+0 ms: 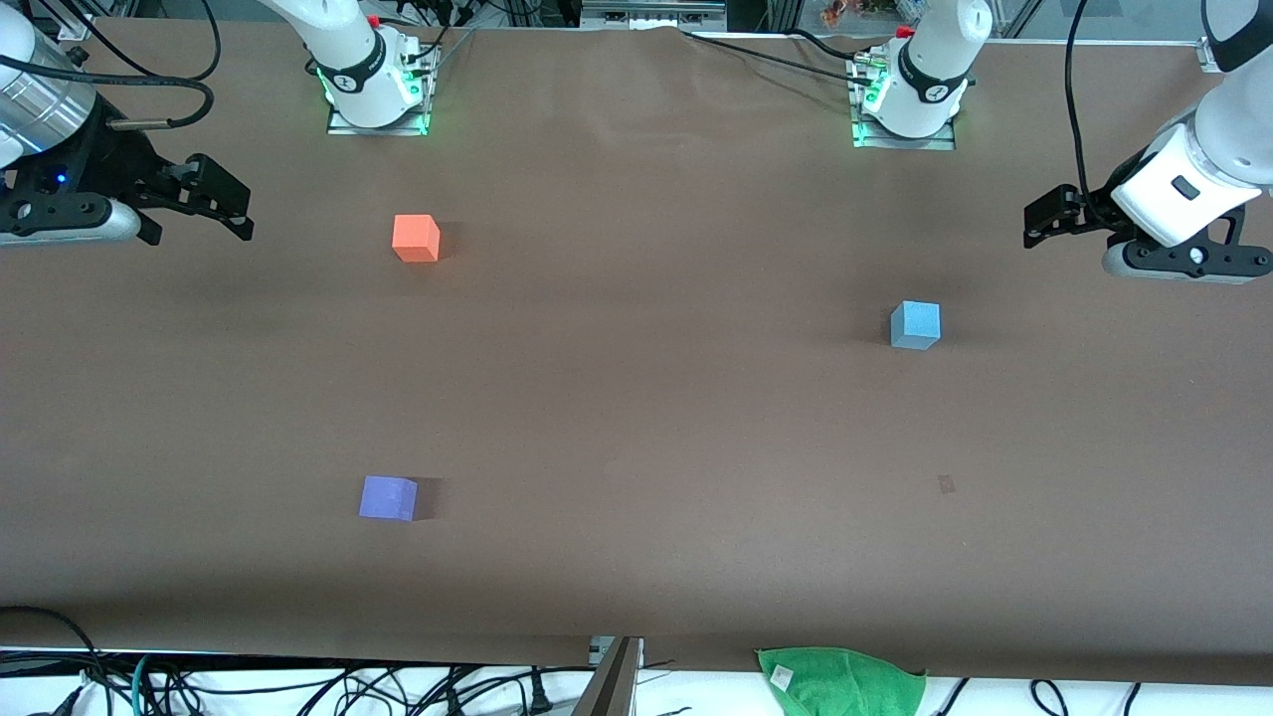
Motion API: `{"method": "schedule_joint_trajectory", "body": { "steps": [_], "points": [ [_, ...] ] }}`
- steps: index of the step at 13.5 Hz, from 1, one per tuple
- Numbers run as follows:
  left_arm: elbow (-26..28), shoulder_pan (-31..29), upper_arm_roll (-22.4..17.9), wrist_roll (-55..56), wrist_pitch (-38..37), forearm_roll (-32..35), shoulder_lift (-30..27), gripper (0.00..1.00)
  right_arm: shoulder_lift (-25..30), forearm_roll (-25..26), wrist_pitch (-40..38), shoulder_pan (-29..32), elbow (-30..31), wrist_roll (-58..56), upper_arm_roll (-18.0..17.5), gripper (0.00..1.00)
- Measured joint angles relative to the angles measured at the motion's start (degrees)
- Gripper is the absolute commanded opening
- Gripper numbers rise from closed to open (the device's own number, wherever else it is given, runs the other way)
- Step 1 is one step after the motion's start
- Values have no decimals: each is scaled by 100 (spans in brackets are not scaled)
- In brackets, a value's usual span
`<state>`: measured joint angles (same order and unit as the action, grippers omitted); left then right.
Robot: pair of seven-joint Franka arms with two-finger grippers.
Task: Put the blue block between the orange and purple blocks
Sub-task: 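Reach the open left gripper down over the light blue cube, then close the left gripper on the blue cube and lift it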
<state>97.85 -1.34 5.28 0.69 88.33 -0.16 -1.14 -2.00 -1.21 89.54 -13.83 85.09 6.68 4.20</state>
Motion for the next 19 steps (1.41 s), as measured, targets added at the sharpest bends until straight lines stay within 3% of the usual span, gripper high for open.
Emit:
{"method": "schedule_joint_trajectory", "body": {
  "steps": [4,9,12,19],
  "points": [
    [13,17,28,-2,-278,0,198,100,0,0,0,1,0,-1,10,100],
    [98,-9,6,-1,-156,0,991,100,0,0,0,1,0,-1,10,100],
    [521,-11,5,-1,858,5,1339,100,0,0,0,1,0,-2,10,100],
    [2728,29,130,-6,3914,61,1443,100,0,0,0,2,0,-2,15,100]
  ]
}}
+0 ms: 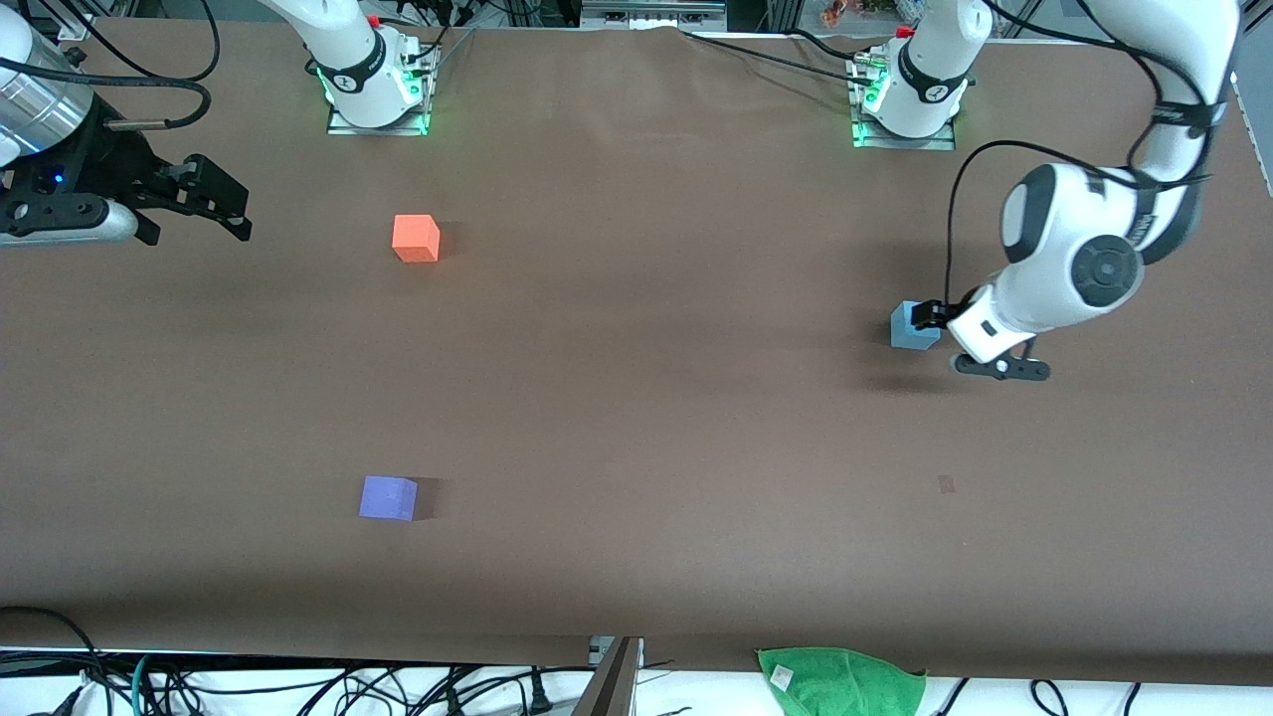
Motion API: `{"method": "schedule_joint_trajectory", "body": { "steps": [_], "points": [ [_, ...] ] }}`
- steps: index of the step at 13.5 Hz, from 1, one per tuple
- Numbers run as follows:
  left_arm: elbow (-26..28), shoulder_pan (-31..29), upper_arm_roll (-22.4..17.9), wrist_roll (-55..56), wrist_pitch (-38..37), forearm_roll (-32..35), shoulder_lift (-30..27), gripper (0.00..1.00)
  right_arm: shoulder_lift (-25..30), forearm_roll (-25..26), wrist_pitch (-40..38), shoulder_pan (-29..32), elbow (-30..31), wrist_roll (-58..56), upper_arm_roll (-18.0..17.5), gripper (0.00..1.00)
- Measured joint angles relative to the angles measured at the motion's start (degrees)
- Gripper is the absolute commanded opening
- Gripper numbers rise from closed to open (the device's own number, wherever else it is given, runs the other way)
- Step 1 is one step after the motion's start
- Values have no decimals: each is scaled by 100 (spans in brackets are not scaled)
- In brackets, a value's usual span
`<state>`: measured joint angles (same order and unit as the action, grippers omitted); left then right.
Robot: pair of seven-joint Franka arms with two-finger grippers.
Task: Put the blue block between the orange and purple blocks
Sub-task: 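Close the left gripper on the blue cube and lift it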
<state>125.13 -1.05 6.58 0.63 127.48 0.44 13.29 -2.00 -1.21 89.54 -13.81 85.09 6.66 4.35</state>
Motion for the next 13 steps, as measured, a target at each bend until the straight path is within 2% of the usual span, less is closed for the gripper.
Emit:
{"method": "schedule_joint_trajectory", "body": {
  "steps": [1,3,6,12,13],
  "points": [
    [351,9,31,0,438,1,6,100,0,0,0,0,0,0,0,100],
    [546,10,34,-1,635,35,39,100,0,0,0,0,0,-1,1,100],
    [564,9,34,2,768,360,147,100,0,0,-4,5,0,-1,18,100],
    [567,9,39,2,1009,392,491,100,0,0,0,21,0,-1,34,100],
    [568,9,41,3,1041,392,558,97,0,0,0,21,0,-1,34,100]
  ]
}}
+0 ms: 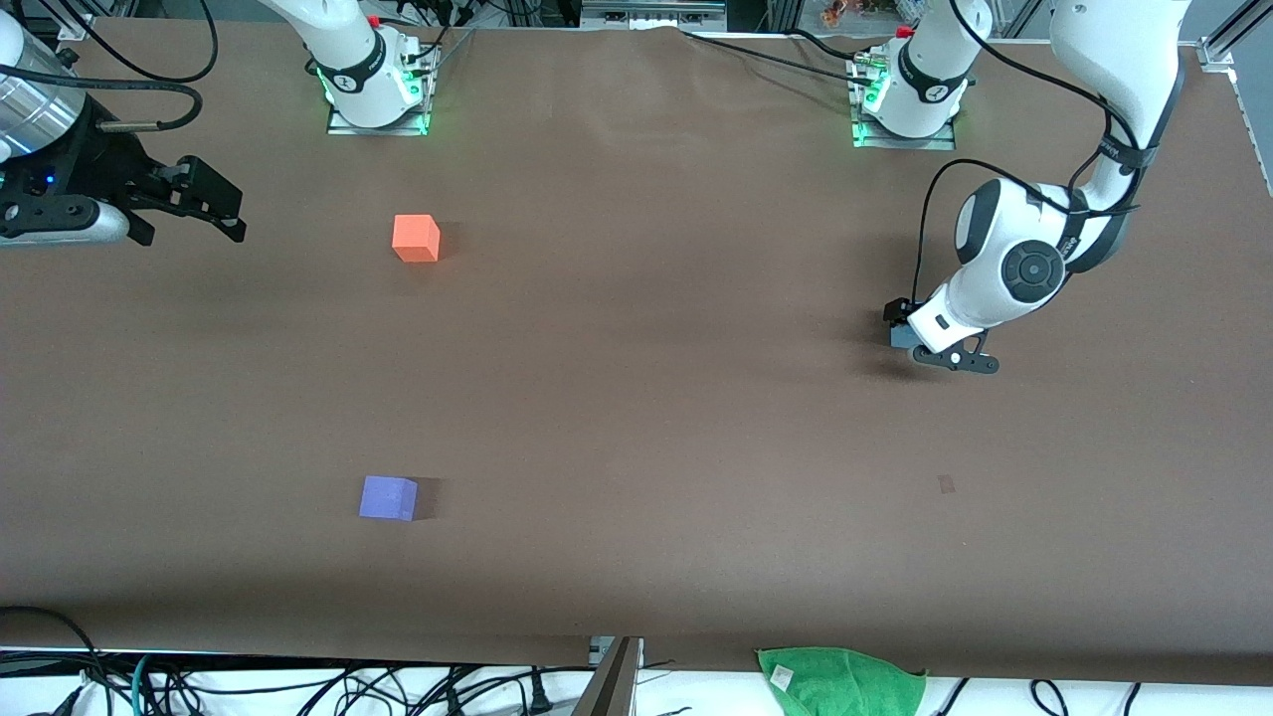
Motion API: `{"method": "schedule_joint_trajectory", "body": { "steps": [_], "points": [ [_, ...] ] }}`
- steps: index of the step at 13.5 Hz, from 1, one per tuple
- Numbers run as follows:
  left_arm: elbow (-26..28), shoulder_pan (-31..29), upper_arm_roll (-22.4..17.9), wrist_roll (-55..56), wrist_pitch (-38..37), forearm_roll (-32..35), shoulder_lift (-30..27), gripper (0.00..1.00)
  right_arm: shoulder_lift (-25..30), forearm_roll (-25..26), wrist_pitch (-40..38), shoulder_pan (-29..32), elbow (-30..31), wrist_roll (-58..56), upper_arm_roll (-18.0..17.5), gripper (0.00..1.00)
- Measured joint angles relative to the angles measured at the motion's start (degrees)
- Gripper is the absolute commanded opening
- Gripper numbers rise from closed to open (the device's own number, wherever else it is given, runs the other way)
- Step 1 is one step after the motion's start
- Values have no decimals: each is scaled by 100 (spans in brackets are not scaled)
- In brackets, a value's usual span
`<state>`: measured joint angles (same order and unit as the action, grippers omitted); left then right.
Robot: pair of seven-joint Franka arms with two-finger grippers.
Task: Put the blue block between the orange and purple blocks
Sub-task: 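Close the left gripper on the blue cube and lift it, then carry the blue cube to the table middle and lower it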
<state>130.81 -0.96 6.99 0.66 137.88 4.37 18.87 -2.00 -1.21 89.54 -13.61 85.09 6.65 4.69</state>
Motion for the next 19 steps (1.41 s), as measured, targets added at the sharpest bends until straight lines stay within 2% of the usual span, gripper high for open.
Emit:
{"method": "schedule_joint_trajectory", "body": {
  "steps": [1,2,3,4,5,6,9,11,15,17,19],
  "points": [
    [1,0,0,0,22,0,77,82,0,0,0,0,0,0,0,100],
    [1,0,0,0,40,0,145,56,0,0,0,0,0,0,0,100],
    [1,0,0,1,56,0,191,40,0,0,0,0,0,0,0,100],
    [1,0,1,1,57,0,208,29,0,0,0,0,0,0,0,100],
    [0,0,6,1,57,0,205,24,0,0,0,0,0,0,0,100],
    [-4,0,14,0,57,1,201,21,0,0,0,0,0,0,0,100],
    [-59,0,43,-4,-23,5,156,21,0,0,0,0,0,0,0,100],
    [-334,-6,140,-5,-514,6,-12,21,0,0,0,0,0,0,0,100],
    [-1673,36,757,103,-2270,3,-292,21,0,0,0,0,0,0,1,100],
    [-2304,266,955,308,-2616,-2,-150,21,0,0,0,0,0,0,2,100],
    [-3011,797,988,586,-2734,-6,334,22,0,0,1,1,0,0,3,100]
  ]
}}
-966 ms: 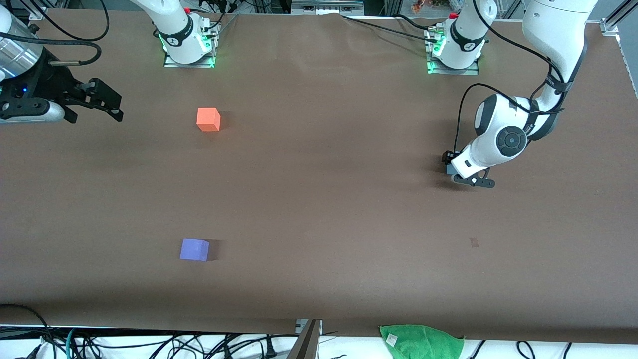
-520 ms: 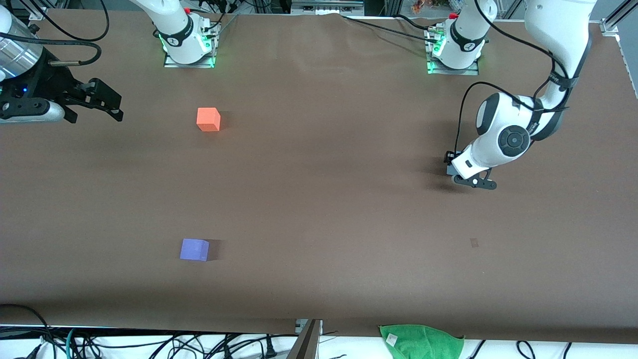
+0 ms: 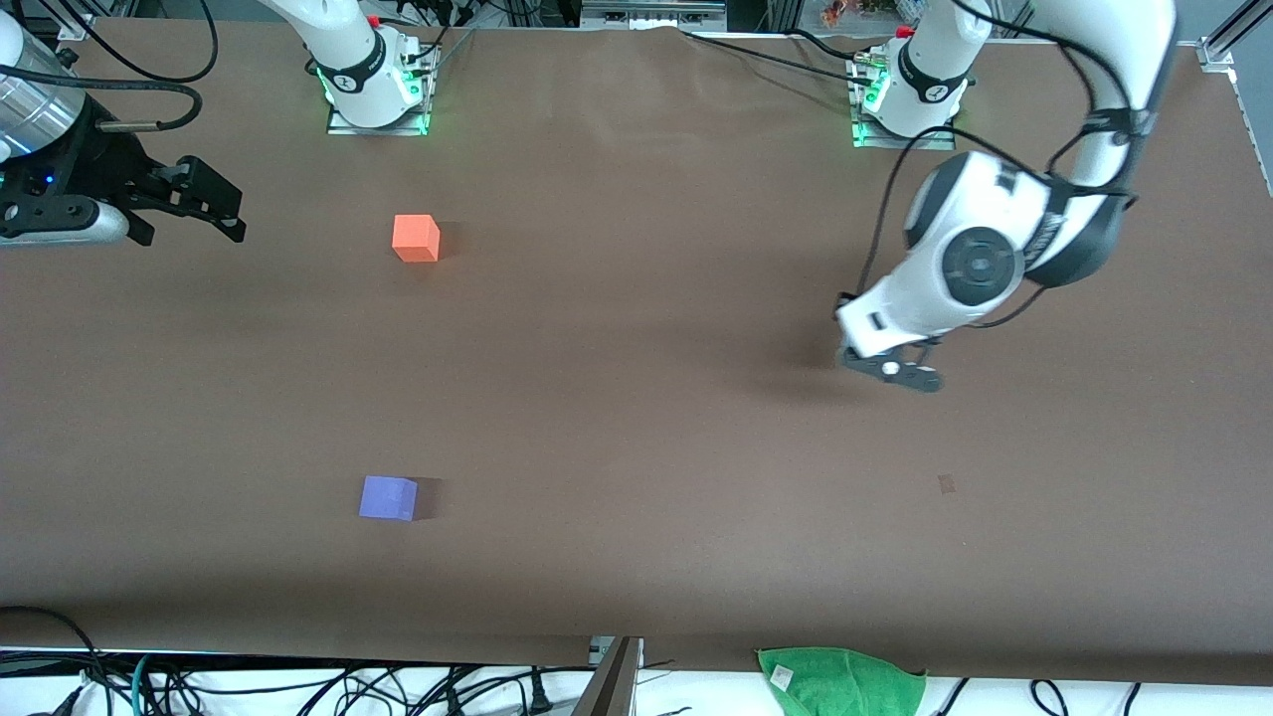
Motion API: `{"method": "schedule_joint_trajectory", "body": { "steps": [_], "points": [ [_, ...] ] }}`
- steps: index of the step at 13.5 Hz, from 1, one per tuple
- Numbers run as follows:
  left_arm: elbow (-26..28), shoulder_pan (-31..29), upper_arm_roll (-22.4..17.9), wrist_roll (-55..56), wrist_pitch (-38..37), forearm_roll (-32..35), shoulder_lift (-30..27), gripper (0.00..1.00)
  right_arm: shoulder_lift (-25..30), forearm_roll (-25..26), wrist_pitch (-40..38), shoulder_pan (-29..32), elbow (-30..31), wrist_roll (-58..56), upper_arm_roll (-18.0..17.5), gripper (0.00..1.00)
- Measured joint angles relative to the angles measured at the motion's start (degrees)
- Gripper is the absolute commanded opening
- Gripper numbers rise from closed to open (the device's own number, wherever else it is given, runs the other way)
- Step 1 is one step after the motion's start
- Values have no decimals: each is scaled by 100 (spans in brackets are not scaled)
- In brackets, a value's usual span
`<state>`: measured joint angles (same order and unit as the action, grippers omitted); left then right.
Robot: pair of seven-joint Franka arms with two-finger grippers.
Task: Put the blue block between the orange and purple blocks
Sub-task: 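Carry the blue cube to the table middle and lower it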
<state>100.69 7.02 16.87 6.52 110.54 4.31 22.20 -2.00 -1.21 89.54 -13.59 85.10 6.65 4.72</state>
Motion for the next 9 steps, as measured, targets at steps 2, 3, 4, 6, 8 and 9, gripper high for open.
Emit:
{"method": "schedule_joint_trajectory", "body": {
  "steps": [2,3,4,6,8,9],
  "points": [
    [-795,582,10,729,-10,-4,715,22,0,0,1,0,0,0,0,100],
    [-1139,833,14,1164,-10,-13,1063,22,0,0,1,0,0,0,0,100],
    [-1415,1052,19,1529,-4,-21,1364,22,0,0,1,0,0,0,0,100],
    [-1827,1457,28,2136,151,-51,1868,22,0,0,1,0,-1,-1,0,100],
    [-2001,1803,32,2680,534,-118,2239,23,0,0,1,0,-1,-1,1,100],
    [-2028,1948,32,2896,664,-119,2375,24,0,0,1,0,0,-1,0,100]
  ]
}}
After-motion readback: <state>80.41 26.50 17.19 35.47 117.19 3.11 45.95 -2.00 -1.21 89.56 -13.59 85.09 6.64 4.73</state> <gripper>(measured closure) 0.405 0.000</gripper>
